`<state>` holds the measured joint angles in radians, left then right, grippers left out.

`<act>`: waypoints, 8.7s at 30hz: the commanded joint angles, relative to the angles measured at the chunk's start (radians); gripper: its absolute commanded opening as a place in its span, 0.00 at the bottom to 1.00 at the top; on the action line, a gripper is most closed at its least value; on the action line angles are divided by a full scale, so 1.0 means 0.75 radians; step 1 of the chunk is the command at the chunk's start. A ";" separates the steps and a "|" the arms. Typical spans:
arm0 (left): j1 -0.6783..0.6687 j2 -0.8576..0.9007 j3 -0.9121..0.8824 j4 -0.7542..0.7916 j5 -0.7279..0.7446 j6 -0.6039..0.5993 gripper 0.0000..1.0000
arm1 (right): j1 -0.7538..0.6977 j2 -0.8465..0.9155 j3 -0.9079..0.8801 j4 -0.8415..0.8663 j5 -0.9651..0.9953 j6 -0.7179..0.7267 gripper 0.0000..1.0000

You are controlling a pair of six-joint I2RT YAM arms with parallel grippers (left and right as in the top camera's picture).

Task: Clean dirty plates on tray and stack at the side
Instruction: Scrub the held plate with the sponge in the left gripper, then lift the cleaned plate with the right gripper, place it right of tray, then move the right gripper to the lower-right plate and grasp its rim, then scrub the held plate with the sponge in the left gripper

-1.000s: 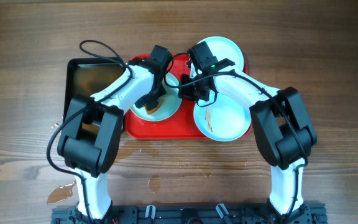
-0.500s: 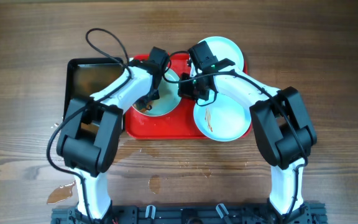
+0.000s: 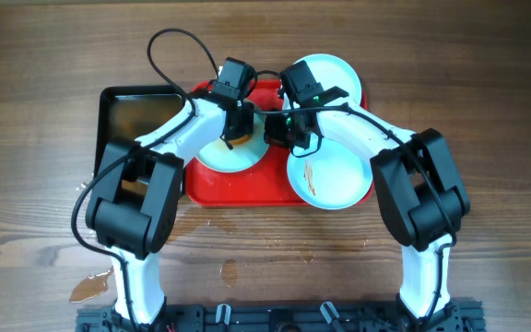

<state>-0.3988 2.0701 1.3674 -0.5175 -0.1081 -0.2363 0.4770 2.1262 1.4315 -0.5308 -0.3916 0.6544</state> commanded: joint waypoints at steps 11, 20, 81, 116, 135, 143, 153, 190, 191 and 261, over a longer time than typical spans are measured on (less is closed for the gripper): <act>0.060 0.075 -0.062 -0.080 -0.025 -0.447 0.04 | 0.013 0.031 0.018 0.018 -0.043 -0.001 0.04; 0.060 0.075 -0.062 -0.230 -0.170 -0.444 0.04 | 0.013 0.031 0.018 0.019 -0.037 -0.001 0.04; 0.546 -0.449 0.035 -0.510 0.259 -0.322 0.04 | 0.604 -0.568 0.020 -0.143 2.365 -0.476 0.04; 0.546 -0.449 0.035 -0.509 0.259 -0.322 0.04 | -1.188 -0.376 -0.272 -0.268 0.532 -0.175 0.16; 0.525 -0.449 0.035 -0.523 0.259 -0.323 0.04 | -0.554 -0.481 -0.489 -0.397 0.194 -0.414 0.44; 0.525 -0.449 0.035 -0.514 0.259 -0.323 0.04 | -0.531 -0.513 -0.418 -0.418 0.070 -0.534 0.38; 0.525 -0.449 0.035 -0.534 0.259 -0.323 0.04 | -0.530 -0.552 -0.467 -0.559 0.348 -0.481 0.45; 0.384 -0.423 0.035 -0.431 0.288 -0.323 0.04 | 0.019 -0.162 0.058 -0.291 0.283 -0.295 0.56; 0.379 -0.417 0.035 -0.431 0.289 -0.323 0.04 | 0.018 -0.098 0.123 -0.356 0.282 -0.342 0.54; -0.042 -0.027 -0.252 -0.092 0.027 -0.283 0.04 | -0.060 0.136 0.131 -0.267 -0.247 -0.210 0.04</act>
<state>-0.4080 1.9625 1.2369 -0.6552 -0.2020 -0.4606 0.4412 2.2066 1.5314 -0.7361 -0.5571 0.5034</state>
